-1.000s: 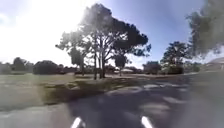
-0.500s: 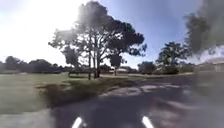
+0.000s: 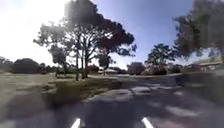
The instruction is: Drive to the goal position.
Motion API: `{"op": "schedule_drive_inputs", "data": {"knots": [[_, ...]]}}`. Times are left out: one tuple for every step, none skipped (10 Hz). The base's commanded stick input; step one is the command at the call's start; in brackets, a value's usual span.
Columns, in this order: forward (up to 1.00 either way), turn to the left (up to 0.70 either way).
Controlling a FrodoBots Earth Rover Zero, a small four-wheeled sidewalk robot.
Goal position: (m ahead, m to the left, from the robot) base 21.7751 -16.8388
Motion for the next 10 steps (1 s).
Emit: {"op": "schedule_drive_inputs", "data": {"knots": [[0.70, 0.00], [0.70, 0.00], [0.70, 0.00], [0.70, 0.00], [0.70, 0.00], [0.70, 0.00], [0.70, 0.00], [0.70, 0.00], [0.70, 0.00], [0.70, 0.00]]}}
